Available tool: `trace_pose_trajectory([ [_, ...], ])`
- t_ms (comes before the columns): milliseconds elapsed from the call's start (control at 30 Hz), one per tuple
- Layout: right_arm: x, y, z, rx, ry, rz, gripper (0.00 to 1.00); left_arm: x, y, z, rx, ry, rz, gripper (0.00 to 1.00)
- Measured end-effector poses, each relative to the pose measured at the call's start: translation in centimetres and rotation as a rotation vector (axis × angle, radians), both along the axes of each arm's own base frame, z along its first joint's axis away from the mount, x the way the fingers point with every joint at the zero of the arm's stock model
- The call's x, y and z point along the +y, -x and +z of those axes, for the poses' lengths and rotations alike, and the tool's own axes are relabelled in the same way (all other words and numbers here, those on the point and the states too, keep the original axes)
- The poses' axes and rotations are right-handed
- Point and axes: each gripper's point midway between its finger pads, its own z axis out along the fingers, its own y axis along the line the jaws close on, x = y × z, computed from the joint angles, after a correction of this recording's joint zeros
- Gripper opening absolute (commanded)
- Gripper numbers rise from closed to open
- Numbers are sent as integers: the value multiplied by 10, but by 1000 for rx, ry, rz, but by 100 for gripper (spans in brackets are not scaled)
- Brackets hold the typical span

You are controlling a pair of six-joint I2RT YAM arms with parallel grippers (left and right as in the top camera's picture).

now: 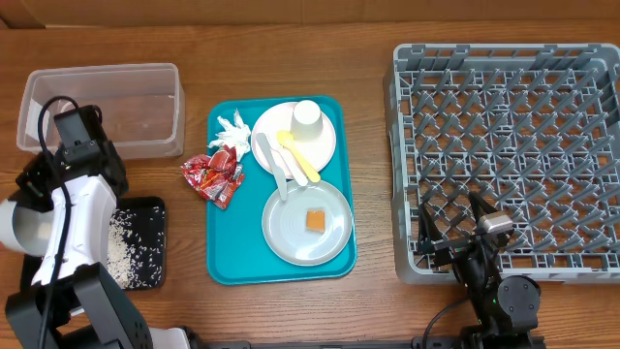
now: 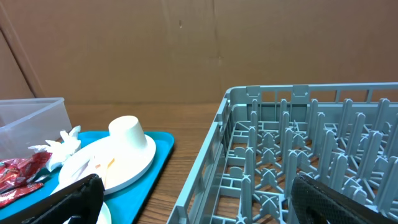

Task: Sort waste into correct bins and load items into the dishwasher rack
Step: 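Keep the bowl inverted and shake it with the left gripper over the tray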

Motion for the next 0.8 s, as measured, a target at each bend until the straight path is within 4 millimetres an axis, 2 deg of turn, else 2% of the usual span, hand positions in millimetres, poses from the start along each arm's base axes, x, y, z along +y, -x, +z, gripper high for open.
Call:
trace_pose_trajectory([
  [67,0,0,0,0,0,1,100,-3,1,-3,16,15,-6,4],
  [200,0,0,0,1,0,1,100,-12,16,-19,154,94,-21,4],
  [400,0,0,0,0,0,0,100,-17,20,-28,177,142,-32,4],
  [567,0,0,0,0,0,0,100,-12,7,-21,96,108,-42,4],
  [633,0,0,0,0,0,1,100,-12,5,-20,92,99,-42,15],
  [667,0,0,0,0,0,1,100,-11,5,-19,88,97,-43,12],
  [700,0,0,0,0,0,0,100,-11,4,-19,78,95,-41,5],
  [800,0,0,0,0,0,0,100,-16,13,-26,145,136,-43,4],
])
